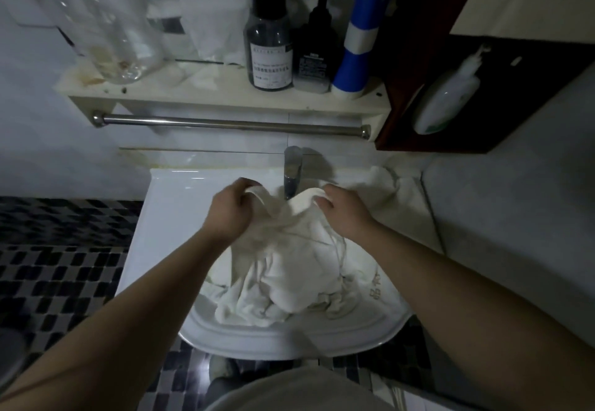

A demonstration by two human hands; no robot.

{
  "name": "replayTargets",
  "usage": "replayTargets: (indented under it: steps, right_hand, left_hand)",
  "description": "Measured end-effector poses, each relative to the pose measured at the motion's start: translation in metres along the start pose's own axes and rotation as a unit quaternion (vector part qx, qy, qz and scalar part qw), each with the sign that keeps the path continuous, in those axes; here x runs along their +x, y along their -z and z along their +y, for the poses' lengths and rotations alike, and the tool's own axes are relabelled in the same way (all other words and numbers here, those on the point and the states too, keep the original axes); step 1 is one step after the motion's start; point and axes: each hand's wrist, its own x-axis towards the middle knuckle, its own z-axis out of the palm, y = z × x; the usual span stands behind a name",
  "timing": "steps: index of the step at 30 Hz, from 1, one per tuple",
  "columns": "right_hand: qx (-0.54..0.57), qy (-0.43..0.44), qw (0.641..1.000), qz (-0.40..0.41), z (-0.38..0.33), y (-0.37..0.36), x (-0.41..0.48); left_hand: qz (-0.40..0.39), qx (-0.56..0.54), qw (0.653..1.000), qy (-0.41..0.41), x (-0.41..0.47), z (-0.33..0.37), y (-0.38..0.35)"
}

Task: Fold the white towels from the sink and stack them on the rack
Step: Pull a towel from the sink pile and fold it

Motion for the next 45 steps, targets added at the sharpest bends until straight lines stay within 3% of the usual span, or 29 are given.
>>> replayTargets:
  steps: [4, 8, 11, 13, 20, 24, 27, 30, 32, 36, 40, 42, 45]
  right_hand:
    - [0.134, 0.071, 0.988, -0.012, -0.061, -0.003, -0.005]
    - [0.113, 0.077, 0.990, -0.035, -0.077, 0.003, -0.009]
    - [-0.083, 0.072, 0.990, -0.084, -0.060, 0.012, -0.008]
    - [-0.175, 0.013, 0.980, -0.091, -0.045, 0.014, -0.010]
    - [-0.250, -0.171, 0.953, -0.026, 0.005, 0.023, -0.018]
    - [-0.161, -0.170, 0.972, -0.019, 0.011, 0.020, -0.021]
    - [-0.013, -0.099, 0.995, 0.017, -0.016, 0.012, -0.019]
    - [0.127, -0.036, 0.991, -0.032, -0.059, 0.004, -0.016]
    - [0.150, 0.016, 0.986, -0.064, -0.083, -0.001, -0.013]
    - [0.115, 0.036, 0.991, -0.059, -0.097, 0.003, -0.008]
    - [-0.051, 0.004, 0.987, -0.151, -0.074, 0.016, -0.006]
    - [-0.041, -0.011, 0.987, -0.157, -0.067, 0.014, -0.008]
    - [0.023, -0.009, 0.996, -0.081, -0.067, 0.005, -0.007]
  left_hand:
    - [-0.170, 0.017, 0.975, -0.143, -0.002, 0.026, -0.005]
    - [-0.094, 0.086, 0.972, -0.195, 0.009, 0.023, 0.004]
    - [-0.082, 0.143, 0.974, -0.156, 0.012, 0.006, 0.015]
    - [-0.061, 0.146, 0.980, -0.117, 0.015, -0.007, 0.023]
    - [0.024, 0.110, 0.989, 0.092, 0.030, -0.054, 0.047]
    - [-0.022, 0.080, 0.994, 0.078, 0.024, -0.058, 0.048]
    - [-0.083, 0.088, 0.992, -0.040, 0.014, -0.039, 0.042]
    - [-0.143, 0.091, 0.973, -0.156, 0.005, -0.013, 0.024]
    - [-0.160, 0.074, 0.964, -0.200, 0.002, 0.001, 0.011]
    - [-0.106, 0.054, 0.983, -0.143, 0.012, 0.006, 0.005]
    - [-0.066, 0.051, 0.994, -0.074, 0.022, -0.015, 0.018]
    - [-0.061, 0.040, 0.996, -0.059, 0.025, -0.022, 0.024]
    - [-0.087, -0.025, 0.996, -0.014, 0.026, -0.025, 0.029]
